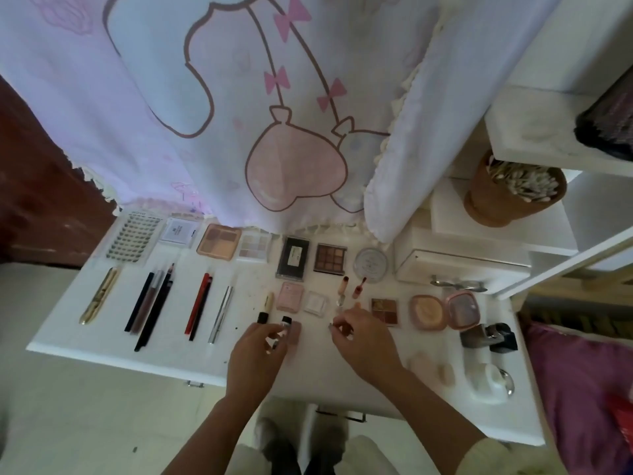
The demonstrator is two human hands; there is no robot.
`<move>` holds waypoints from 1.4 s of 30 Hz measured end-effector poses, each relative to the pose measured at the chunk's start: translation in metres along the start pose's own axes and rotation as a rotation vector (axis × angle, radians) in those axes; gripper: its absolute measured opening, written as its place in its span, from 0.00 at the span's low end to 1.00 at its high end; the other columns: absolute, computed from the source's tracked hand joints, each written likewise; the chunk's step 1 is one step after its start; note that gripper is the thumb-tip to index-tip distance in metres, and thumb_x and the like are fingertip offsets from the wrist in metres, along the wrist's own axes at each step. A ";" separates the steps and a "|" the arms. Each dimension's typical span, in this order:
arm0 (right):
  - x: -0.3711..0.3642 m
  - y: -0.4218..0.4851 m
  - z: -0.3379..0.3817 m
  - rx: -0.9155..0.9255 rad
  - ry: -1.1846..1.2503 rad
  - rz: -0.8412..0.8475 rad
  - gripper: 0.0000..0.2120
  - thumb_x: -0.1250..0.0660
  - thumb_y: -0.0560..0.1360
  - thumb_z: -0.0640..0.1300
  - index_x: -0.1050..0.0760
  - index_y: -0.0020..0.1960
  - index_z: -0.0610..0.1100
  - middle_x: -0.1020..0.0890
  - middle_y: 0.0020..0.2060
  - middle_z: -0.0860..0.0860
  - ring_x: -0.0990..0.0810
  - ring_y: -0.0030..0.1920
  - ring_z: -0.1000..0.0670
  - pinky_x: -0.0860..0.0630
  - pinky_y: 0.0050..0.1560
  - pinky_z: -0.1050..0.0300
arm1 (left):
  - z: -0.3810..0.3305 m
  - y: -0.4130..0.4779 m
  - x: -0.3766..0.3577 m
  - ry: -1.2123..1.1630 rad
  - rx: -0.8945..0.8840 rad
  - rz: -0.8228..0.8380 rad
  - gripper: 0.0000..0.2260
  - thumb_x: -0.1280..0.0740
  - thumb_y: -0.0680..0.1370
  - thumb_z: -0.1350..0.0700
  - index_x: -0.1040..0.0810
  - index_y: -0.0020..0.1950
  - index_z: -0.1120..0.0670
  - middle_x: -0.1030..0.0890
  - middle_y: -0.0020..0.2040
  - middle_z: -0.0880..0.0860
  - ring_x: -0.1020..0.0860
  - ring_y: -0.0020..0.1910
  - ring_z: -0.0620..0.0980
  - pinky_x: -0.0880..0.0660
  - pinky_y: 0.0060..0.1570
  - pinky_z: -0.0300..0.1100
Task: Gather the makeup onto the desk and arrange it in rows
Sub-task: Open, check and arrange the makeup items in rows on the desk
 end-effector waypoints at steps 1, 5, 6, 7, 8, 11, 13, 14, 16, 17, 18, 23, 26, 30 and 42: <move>-0.008 0.000 0.006 -0.009 0.009 0.054 0.06 0.36 0.77 0.49 0.23 0.47 0.47 0.23 0.42 0.54 0.26 0.43 0.55 0.30 0.44 0.62 | 0.004 -0.004 -0.001 0.025 0.021 0.023 0.08 0.33 0.76 0.46 0.20 0.50 0.47 0.23 0.45 0.43 0.25 0.39 0.39 0.33 0.38 0.27; -0.043 -0.002 0.019 -0.132 0.022 0.198 0.09 0.36 0.77 0.49 0.21 0.48 0.45 0.19 0.44 0.51 0.22 0.44 0.52 0.27 0.46 0.58 | 0.021 -0.010 -0.001 0.102 0.055 0.104 0.11 0.35 0.78 0.44 0.19 0.53 0.48 0.20 0.47 0.44 0.24 0.40 0.39 0.31 0.42 0.29; -0.052 -0.002 0.021 -0.174 0.018 0.210 0.09 0.36 0.77 0.50 0.21 0.47 0.45 0.19 0.44 0.50 0.22 0.44 0.52 0.26 0.46 0.58 | 0.024 -0.010 0.001 0.140 0.055 0.132 0.12 0.36 0.78 0.43 0.19 0.54 0.48 0.19 0.48 0.44 0.24 0.40 0.39 0.29 0.43 0.30; -0.060 0.000 0.023 -0.221 0.028 0.211 0.11 0.36 0.78 0.50 0.21 0.46 0.44 0.19 0.42 0.48 0.23 0.42 0.51 0.27 0.46 0.58 | 0.025 -0.010 0.003 0.178 0.052 0.164 0.13 0.37 0.79 0.43 0.19 0.54 0.48 0.18 0.47 0.44 0.24 0.40 0.39 0.29 0.43 0.30; -0.066 0.001 0.025 -0.271 0.059 0.202 0.13 0.36 0.78 0.52 0.22 0.43 0.43 0.19 0.40 0.46 0.24 0.39 0.52 0.28 0.43 0.58 | 0.026 -0.009 0.004 0.209 0.046 0.195 0.13 0.38 0.79 0.43 0.19 0.53 0.48 0.18 0.46 0.44 0.24 0.38 0.39 0.29 0.42 0.30; -0.079 0.009 0.030 -0.433 0.181 0.111 0.26 0.40 0.79 0.57 0.30 0.28 0.43 0.27 0.24 0.45 0.32 0.24 0.54 0.33 0.31 0.60 | 0.024 -0.007 0.003 0.259 0.035 0.277 0.14 0.39 0.80 0.44 0.17 0.48 0.49 0.23 0.36 0.44 0.27 0.32 0.39 0.35 0.32 0.28; -0.091 0.016 0.031 -0.533 0.201 0.072 0.26 0.41 0.79 0.58 0.33 0.27 0.45 0.30 0.22 0.51 0.33 0.22 0.54 0.34 0.28 0.61 | 0.028 -0.003 0.002 0.257 0.046 0.325 0.14 0.38 0.80 0.44 0.18 0.43 0.50 0.24 0.34 0.45 0.26 0.33 0.40 0.36 0.31 0.29; -0.096 0.019 0.032 -0.578 0.201 0.068 0.24 0.41 0.79 0.59 0.33 0.30 0.45 0.29 0.24 0.51 0.31 0.24 0.53 0.33 0.30 0.59 | 0.031 -0.001 0.001 0.236 0.050 0.347 0.14 0.38 0.80 0.45 0.18 0.43 0.50 0.23 0.35 0.45 0.26 0.33 0.40 0.36 0.30 0.29; -0.104 0.022 0.035 -0.657 0.220 0.052 0.21 0.42 0.78 0.59 0.30 0.35 0.44 0.24 0.30 0.48 0.25 0.30 0.49 0.28 0.35 0.58 | 0.036 0.002 -0.001 0.178 0.053 0.405 0.13 0.38 0.80 0.48 0.17 0.46 0.52 0.21 0.38 0.45 0.27 0.33 0.39 0.36 0.30 0.25; -0.108 0.025 0.035 -0.685 0.235 0.042 0.20 0.42 0.77 0.58 0.29 0.37 0.43 0.22 0.33 0.46 0.23 0.34 0.48 0.26 0.38 0.57 | 0.038 0.003 -0.002 0.149 0.053 0.433 0.12 0.38 0.80 0.49 0.17 0.47 0.52 0.21 0.40 0.46 0.27 0.33 0.38 0.35 0.30 0.24; -0.108 0.025 0.037 -0.704 0.247 0.032 0.19 0.42 0.77 0.57 0.29 0.38 0.43 0.21 0.35 0.46 0.22 0.35 0.47 0.26 0.38 0.57 | 0.039 0.004 -0.004 0.116 0.058 0.456 0.12 0.39 0.80 0.50 0.17 0.48 0.52 0.20 0.41 0.46 0.27 0.34 0.38 0.35 0.31 0.23; -0.107 0.021 0.032 -0.763 0.306 0.051 0.15 0.37 0.76 0.54 0.29 0.37 0.44 0.22 0.34 0.49 0.23 0.36 0.49 0.27 0.39 0.57 | 0.044 0.006 -0.004 0.041 0.045 0.551 0.10 0.37 0.80 0.51 0.17 0.49 0.53 0.21 0.42 0.45 0.26 0.37 0.38 0.35 0.35 0.21; -0.102 0.007 0.027 -0.818 0.486 0.016 0.17 0.32 0.73 0.54 0.27 0.33 0.43 0.24 0.27 0.51 0.25 0.30 0.51 0.30 0.33 0.60 | 0.049 0.005 -0.003 -0.087 0.139 0.600 0.13 0.38 0.81 0.51 0.18 0.45 0.56 0.17 0.41 0.52 0.22 0.37 0.42 0.28 0.41 0.27; -0.090 -0.009 0.033 -0.862 0.742 0.003 0.20 0.28 0.72 0.53 0.29 0.27 0.45 0.30 0.22 0.52 0.33 0.24 0.53 0.37 0.25 0.61 | 0.049 0.001 -0.001 -0.553 0.539 0.672 0.13 0.39 0.82 0.56 0.19 0.50 0.62 0.15 0.45 0.59 0.17 0.43 0.53 0.20 0.46 0.41; -0.056 -0.038 0.040 -0.795 1.100 0.021 0.16 0.29 0.73 0.46 0.32 0.31 0.47 0.36 0.24 0.53 0.42 0.23 0.55 0.44 0.23 0.63 | 0.018 -0.011 0.013 -0.846 0.496 0.833 0.12 0.31 0.77 0.56 0.19 0.55 0.64 0.16 0.50 0.59 0.18 0.51 0.54 0.21 0.54 0.46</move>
Point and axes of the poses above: each hand's wrist, its own y-axis towards the middle knuckle, its own x-axis out of the back of the hand, z = x × y, the point moved 3 cm from there along y, towards the middle knuckle
